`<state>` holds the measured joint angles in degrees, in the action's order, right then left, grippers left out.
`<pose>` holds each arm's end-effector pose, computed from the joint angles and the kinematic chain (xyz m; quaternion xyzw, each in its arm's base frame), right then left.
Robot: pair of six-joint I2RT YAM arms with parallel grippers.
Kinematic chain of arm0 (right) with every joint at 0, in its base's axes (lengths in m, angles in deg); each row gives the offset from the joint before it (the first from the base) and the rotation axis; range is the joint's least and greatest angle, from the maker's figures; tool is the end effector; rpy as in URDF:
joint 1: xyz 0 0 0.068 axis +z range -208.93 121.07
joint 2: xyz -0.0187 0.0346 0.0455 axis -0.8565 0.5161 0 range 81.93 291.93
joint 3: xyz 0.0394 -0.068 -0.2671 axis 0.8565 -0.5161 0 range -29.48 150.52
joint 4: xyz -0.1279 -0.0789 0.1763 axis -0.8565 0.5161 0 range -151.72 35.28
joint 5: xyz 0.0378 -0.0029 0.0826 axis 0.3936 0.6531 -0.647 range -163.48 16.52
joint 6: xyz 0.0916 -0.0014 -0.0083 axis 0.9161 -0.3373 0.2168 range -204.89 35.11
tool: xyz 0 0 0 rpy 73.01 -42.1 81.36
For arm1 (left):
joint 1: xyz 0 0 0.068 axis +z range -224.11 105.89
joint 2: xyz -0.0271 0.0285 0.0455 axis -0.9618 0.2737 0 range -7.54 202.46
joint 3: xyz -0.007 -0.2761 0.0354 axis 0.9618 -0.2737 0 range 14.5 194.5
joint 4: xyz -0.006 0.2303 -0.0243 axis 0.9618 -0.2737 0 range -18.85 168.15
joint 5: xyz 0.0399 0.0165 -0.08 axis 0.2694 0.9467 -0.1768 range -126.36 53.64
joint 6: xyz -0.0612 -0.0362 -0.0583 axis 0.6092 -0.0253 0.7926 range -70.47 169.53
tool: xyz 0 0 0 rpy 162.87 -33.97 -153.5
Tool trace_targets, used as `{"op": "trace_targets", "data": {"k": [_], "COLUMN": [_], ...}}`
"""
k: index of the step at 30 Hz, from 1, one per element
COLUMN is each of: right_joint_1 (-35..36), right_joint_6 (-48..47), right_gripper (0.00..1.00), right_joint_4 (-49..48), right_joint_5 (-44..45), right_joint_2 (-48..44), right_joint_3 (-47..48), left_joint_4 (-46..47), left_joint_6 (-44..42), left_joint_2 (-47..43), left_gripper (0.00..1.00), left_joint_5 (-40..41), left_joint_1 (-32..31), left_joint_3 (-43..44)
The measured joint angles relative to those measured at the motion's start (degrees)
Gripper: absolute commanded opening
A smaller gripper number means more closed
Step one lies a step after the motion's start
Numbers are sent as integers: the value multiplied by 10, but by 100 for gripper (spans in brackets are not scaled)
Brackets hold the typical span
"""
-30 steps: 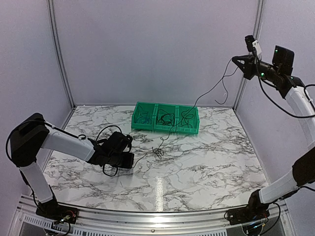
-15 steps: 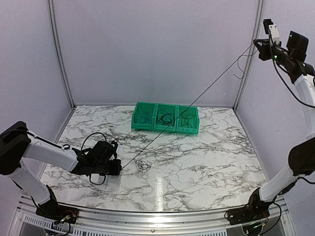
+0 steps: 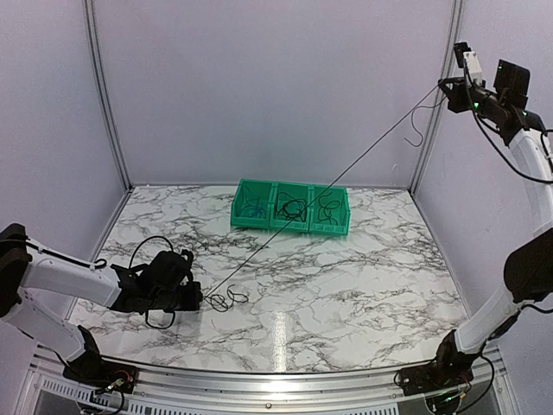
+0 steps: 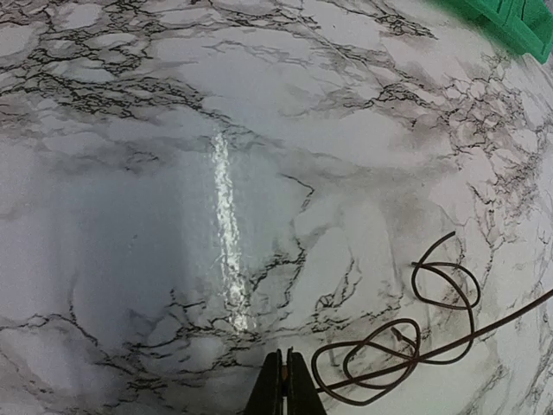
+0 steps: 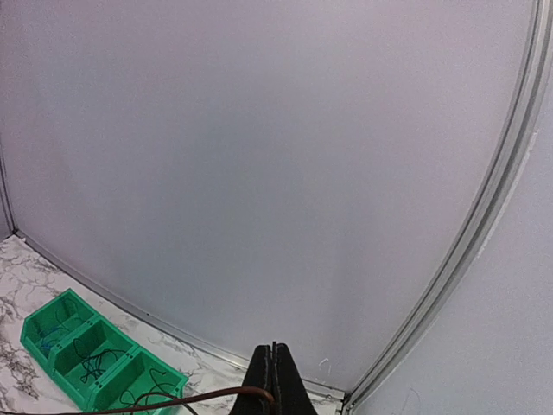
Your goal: Untangle the cables
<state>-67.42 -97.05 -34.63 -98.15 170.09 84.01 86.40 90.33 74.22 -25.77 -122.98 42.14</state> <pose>0.3286 -0.0142 0.5238 -0.1711 0.6962 0.0289 0.6965 0.1843 -0.1880 0.1318 0.0303 0.9230 -0.2031 0.3256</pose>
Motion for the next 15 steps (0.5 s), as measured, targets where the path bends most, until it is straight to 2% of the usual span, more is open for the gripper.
{"op": "trace_targets", "data": {"k": [5,6,8,11,15], "right_joint_1": [-1,1,9,41,92], "right_joint_6": [14,14,10,-10,-30], "right_gripper": [0,0,0,0,0], "right_joint_4": [-36,-41,-43,-38,-28], "right_joint_5": [-51,-60,-70,-76,-85], "right_joint_2": [-9,-12,-17,-21,-28], "right_joint_3": [-48,-62,-90,-124,-140], "left_joint_4": [-71,-87,-114,-141,-153], "left_joint_6": [-6,-11,-23,-39,-60], "left_joint_2": [-71,-90,-127,-162,-185], "left_gripper": [0,4,22,40,49], "left_joint_5": [28,35,49,73,110], "left_joint_1": [1,1,2,2,2], "left_joint_3": [1,5,21,64,111]}}
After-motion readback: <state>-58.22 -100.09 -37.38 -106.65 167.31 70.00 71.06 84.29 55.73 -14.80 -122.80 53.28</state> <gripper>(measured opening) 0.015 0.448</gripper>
